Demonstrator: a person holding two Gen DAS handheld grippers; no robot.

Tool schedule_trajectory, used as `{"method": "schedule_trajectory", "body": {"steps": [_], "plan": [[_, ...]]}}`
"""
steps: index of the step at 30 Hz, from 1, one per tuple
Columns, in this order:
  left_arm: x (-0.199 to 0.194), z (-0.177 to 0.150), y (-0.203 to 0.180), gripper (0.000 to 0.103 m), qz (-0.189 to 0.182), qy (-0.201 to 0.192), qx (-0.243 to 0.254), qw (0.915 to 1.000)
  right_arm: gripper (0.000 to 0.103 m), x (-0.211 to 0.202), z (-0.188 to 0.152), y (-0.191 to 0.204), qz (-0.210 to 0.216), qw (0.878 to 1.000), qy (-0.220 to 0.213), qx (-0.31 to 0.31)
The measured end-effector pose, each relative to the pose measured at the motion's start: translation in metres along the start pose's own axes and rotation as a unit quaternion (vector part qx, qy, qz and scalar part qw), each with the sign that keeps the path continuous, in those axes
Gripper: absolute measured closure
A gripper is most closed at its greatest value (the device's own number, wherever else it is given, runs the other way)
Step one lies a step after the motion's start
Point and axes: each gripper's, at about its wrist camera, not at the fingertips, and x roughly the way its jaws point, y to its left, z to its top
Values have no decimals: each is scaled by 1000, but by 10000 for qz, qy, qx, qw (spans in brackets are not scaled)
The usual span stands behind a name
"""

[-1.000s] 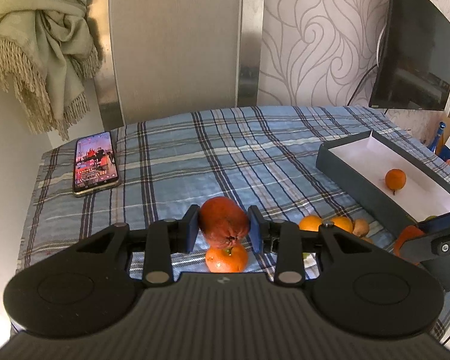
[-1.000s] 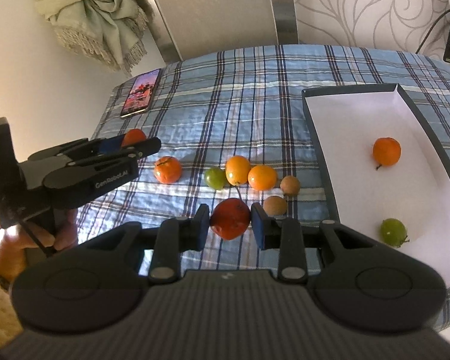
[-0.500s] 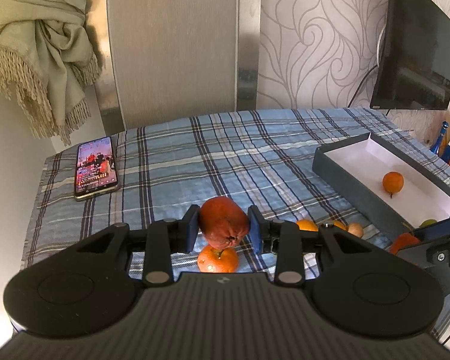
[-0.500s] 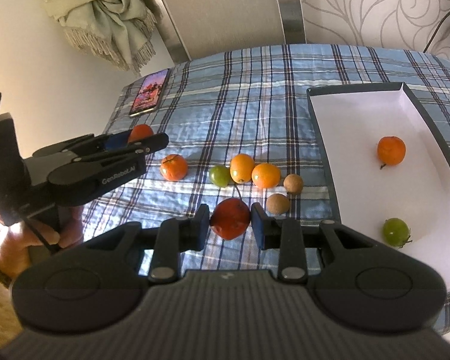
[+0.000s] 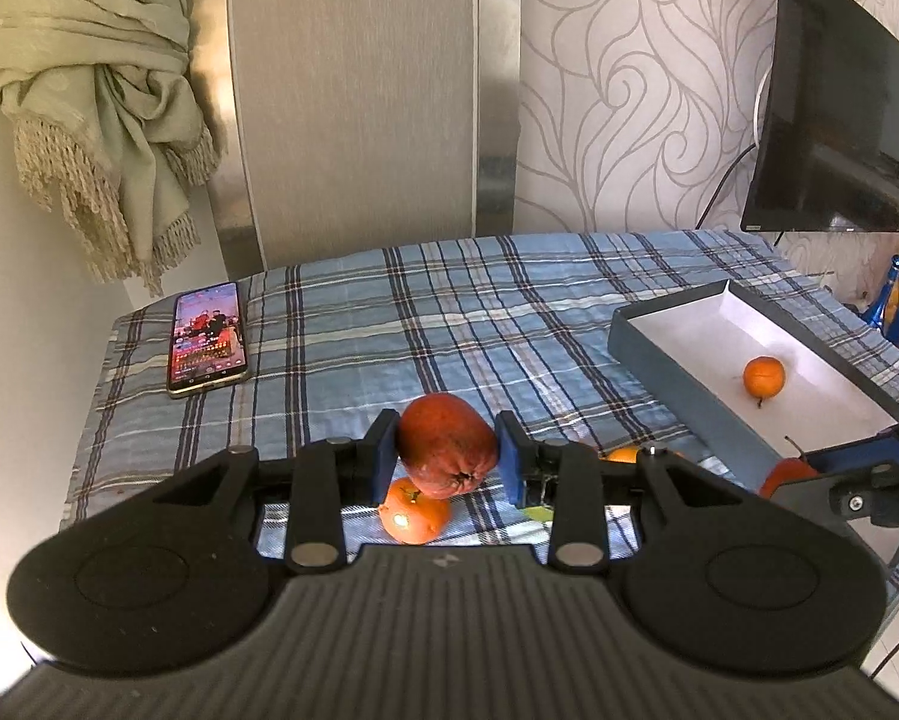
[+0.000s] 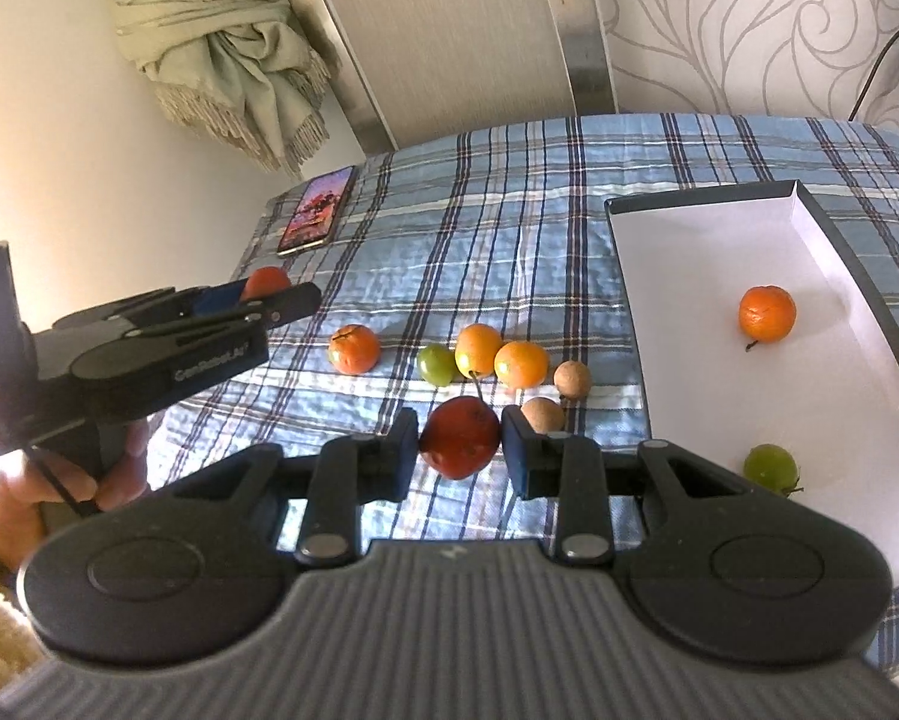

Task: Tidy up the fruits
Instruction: 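Carry wrinkled red fruit with left tool while right tool carries red apple to box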

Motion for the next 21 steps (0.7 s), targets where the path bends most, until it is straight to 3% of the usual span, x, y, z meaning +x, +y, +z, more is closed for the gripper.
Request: {"method": "schedule_trajectory", "body": {"steps": [8, 21], "plan": [[-7, -2, -6, 63, 32, 218, -268, 9994, 70, -10, -9, -9, 137, 9997, -203, -40], [-10, 3, -24, 63, 113, 177, -152, 9997, 70, -21, -18, -29, 318, 9983, -447, 177]]}}
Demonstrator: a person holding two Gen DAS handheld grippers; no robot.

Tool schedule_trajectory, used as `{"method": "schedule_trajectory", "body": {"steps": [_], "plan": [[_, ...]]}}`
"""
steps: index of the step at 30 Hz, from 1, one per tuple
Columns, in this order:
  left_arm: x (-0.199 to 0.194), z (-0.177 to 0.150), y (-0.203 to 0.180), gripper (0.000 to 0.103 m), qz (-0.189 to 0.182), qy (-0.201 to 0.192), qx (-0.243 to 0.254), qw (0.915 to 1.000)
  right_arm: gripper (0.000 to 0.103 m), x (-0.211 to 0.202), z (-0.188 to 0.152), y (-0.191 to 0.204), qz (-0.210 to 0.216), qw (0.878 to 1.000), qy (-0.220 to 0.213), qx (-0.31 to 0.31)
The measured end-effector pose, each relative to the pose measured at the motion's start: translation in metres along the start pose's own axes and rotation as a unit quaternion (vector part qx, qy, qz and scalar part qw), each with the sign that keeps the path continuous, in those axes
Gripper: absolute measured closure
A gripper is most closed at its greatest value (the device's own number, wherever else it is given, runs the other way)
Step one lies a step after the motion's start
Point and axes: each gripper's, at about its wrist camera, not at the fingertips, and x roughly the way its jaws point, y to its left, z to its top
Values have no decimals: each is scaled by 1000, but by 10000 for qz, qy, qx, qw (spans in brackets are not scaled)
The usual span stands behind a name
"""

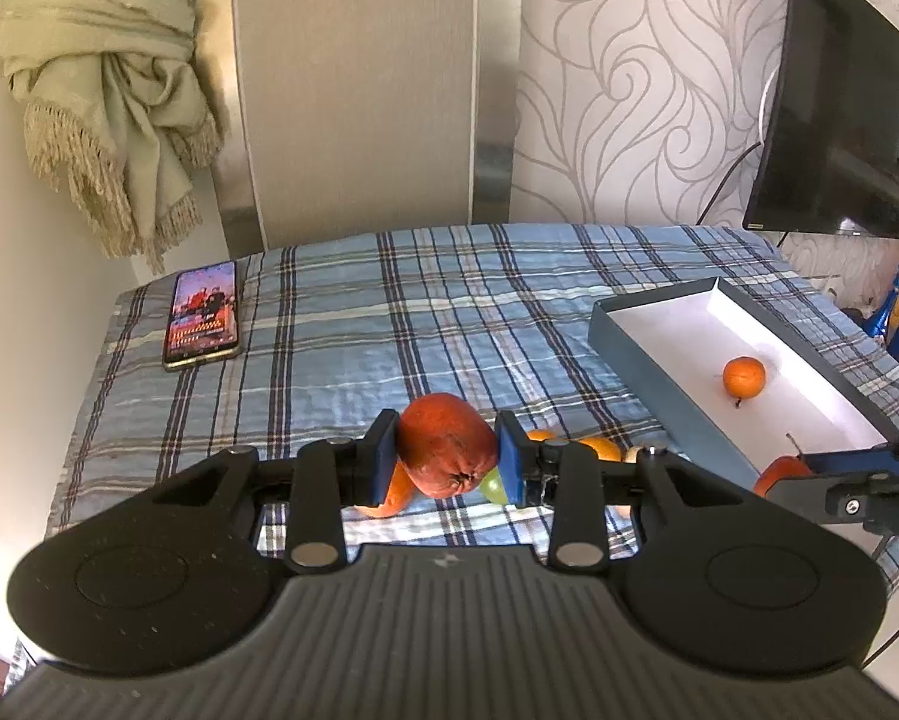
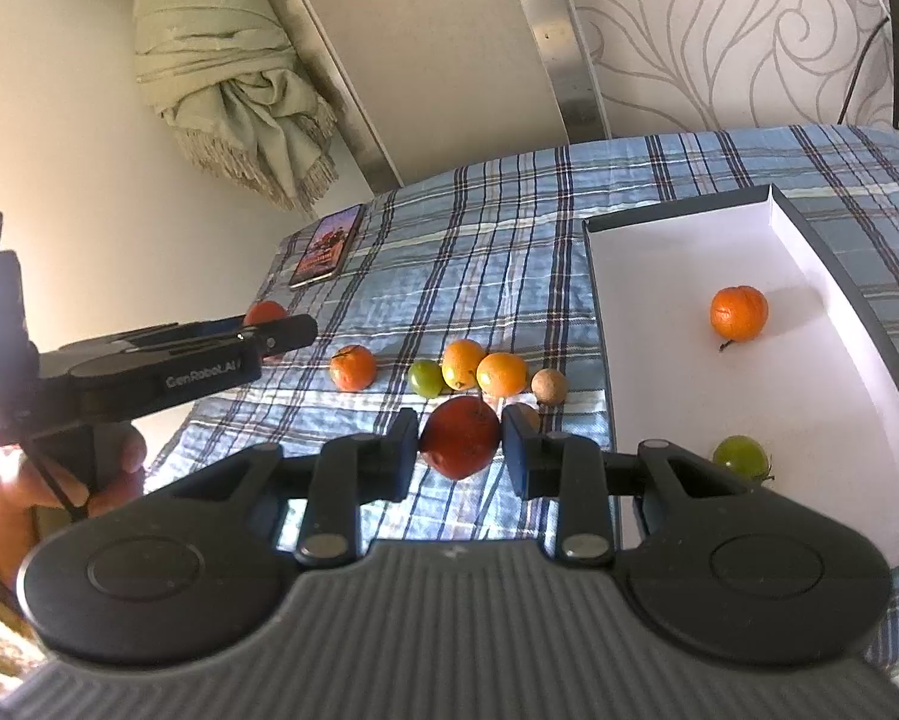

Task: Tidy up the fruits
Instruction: 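Carry wrinkled red fruit with left tool while right tool carries red apple to box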

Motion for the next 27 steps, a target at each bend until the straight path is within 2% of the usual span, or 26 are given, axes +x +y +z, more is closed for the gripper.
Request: {"method": "schedule_trajectory", "body": {"steps": [7, 16, 27], "plan": [[3, 3, -7, 63, -55, 52, -48, 10000, 70, -1, -3, -3, 161, 9999, -38, 46], [0, 8, -18, 63, -79, -64, 64, 9999, 70, -9, -1, -11, 238, 9995, -181, 129], [-2, 7, -37, 63, -179, -71, 206, 9996, 70, -24, -5, -20, 184, 9991, -307, 244]]}}
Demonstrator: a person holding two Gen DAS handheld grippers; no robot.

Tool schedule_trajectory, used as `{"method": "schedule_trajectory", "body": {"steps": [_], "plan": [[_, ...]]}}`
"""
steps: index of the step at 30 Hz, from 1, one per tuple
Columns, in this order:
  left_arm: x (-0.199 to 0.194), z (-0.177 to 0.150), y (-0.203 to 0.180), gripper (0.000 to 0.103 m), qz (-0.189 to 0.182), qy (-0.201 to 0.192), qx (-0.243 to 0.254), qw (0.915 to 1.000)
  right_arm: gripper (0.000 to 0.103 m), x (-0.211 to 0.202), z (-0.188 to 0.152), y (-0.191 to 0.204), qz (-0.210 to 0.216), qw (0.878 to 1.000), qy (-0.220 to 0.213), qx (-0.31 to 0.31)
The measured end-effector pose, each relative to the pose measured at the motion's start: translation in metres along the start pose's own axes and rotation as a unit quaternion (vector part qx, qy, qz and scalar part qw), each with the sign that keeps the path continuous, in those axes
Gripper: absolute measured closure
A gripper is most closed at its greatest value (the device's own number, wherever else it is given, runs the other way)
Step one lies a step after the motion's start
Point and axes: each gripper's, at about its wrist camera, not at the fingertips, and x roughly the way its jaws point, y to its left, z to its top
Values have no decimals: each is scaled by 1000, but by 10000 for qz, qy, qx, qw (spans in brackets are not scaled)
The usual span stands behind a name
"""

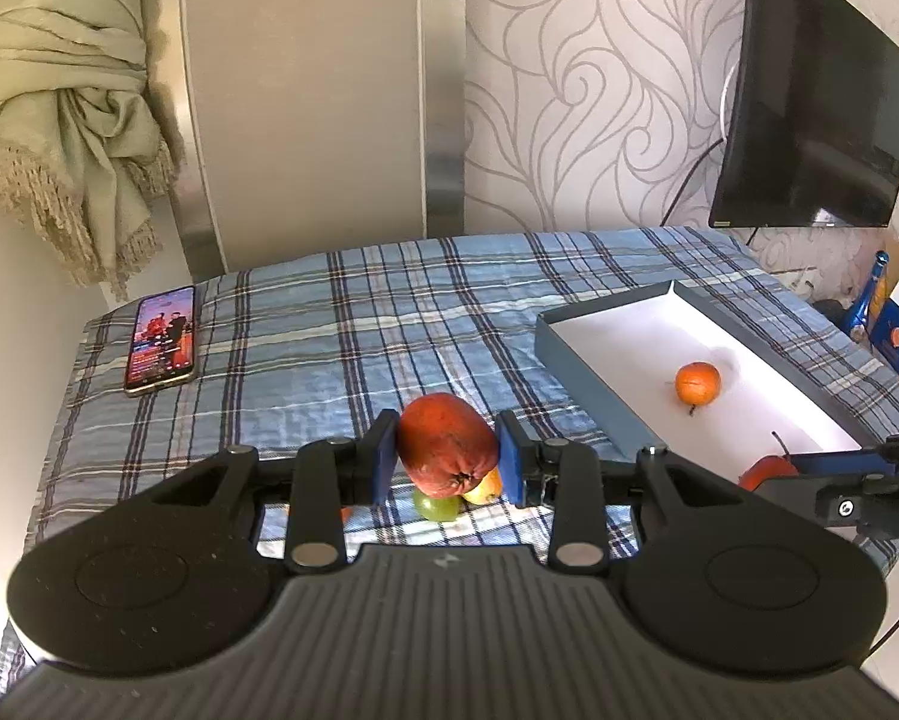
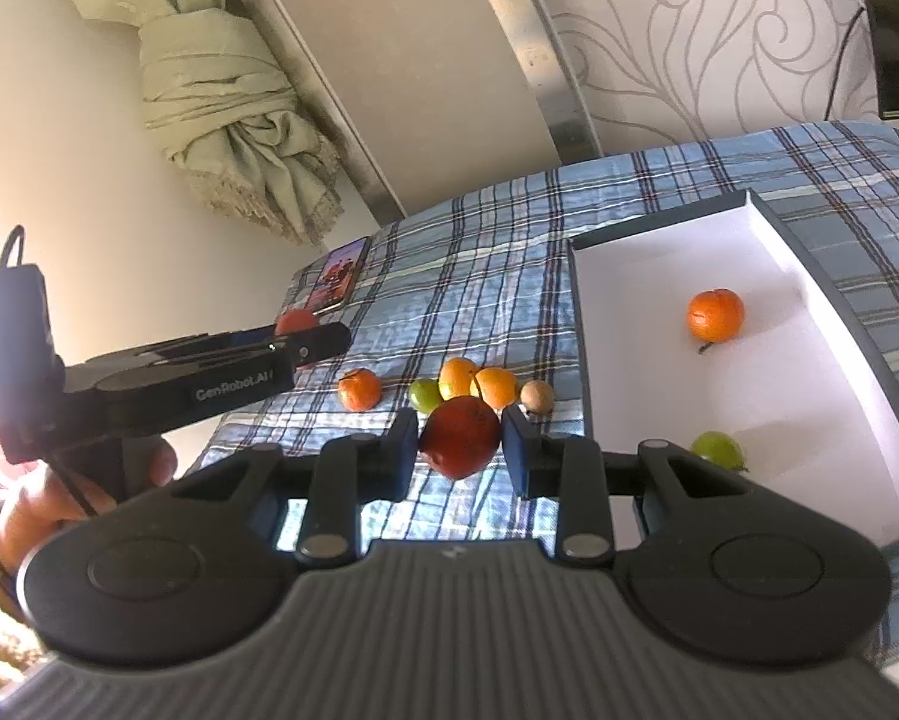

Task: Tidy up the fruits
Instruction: 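Carry wrinkled red fruit with left tool while right tool carries red apple to box, then lower wrinkled red fruit into box, open left tool while right tool holds apple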

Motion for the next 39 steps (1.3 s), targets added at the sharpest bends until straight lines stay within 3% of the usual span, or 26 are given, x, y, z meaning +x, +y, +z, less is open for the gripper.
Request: {"method": "schedule_trajectory", "body": {"steps": [15, 25, 39], "plan": [[6, 3, -24, 63, -138, 18, 137, 9998, 70, -18, -2, -25, -236, 9992, -141, 280], [23, 20, -62, 63, -547, -47, 451, 9975, 70, -39, -5, -52, -594, 9962, -351, 537], [85, 53, -119, 63, -1038, -65, 582, 9929, 70, -60, -8, -74, -1015, 9909, -463, 750]]}}
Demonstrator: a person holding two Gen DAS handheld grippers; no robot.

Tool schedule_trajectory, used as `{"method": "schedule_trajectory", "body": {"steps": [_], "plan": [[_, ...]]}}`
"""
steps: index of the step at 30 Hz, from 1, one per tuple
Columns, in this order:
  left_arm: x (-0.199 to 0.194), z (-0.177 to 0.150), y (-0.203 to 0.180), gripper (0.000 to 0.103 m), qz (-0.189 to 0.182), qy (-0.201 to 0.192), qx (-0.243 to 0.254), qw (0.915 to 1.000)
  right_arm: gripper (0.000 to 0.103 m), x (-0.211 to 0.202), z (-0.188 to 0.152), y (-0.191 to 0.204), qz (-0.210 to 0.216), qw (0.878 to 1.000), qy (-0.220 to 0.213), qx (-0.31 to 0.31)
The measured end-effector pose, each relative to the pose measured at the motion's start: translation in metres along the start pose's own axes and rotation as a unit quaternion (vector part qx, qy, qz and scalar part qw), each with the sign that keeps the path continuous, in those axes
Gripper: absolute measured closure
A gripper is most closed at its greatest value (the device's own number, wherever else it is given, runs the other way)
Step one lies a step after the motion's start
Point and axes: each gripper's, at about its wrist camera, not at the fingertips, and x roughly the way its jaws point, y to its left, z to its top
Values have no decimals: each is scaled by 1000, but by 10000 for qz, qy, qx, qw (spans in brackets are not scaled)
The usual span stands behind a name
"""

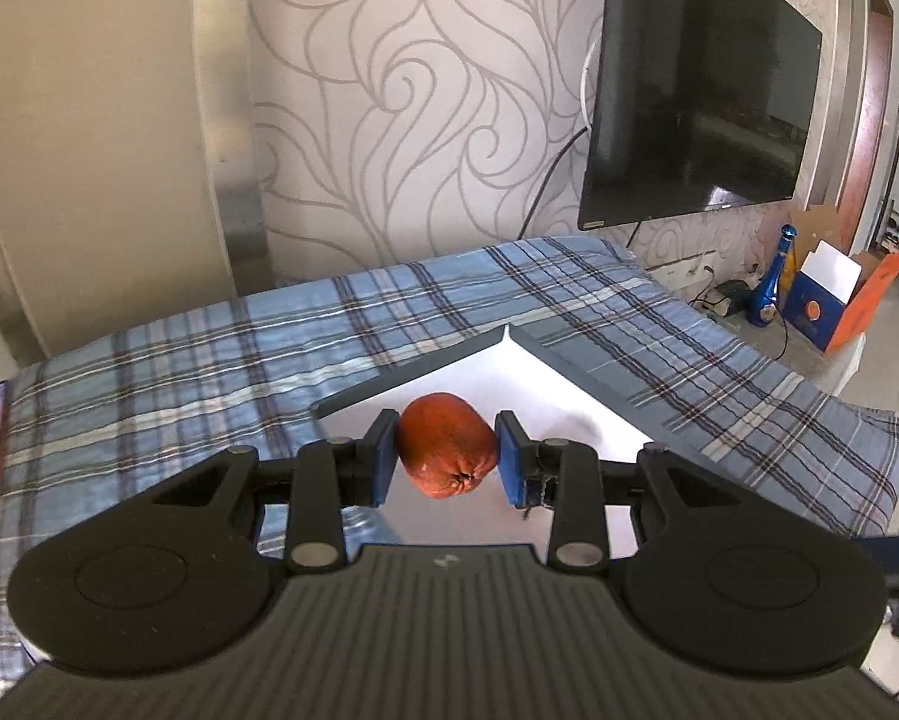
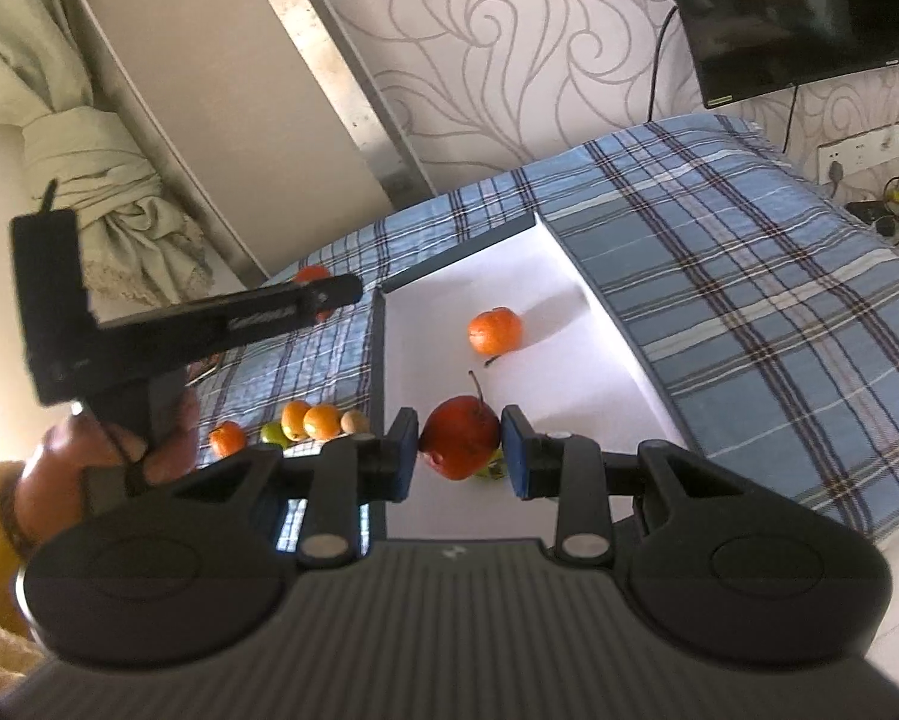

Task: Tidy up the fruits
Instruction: 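Lower wrinkled red fruit into box, open left tool while right tool holds apple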

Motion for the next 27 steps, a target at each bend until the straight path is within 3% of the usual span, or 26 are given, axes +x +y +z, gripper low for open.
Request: {"method": "schedule_trajectory", "body": {"steps": [11, 27], "plan": [[66, -2, -8, 63, -21, 434, -269, 9987, 70, -3, -2, -5, -197, 9998, 63, 43], [94, 1, -19, 63, 123, 569, -102, 9983, 70, -11, -8, -8, -298, 9995, 85, 92]]}}
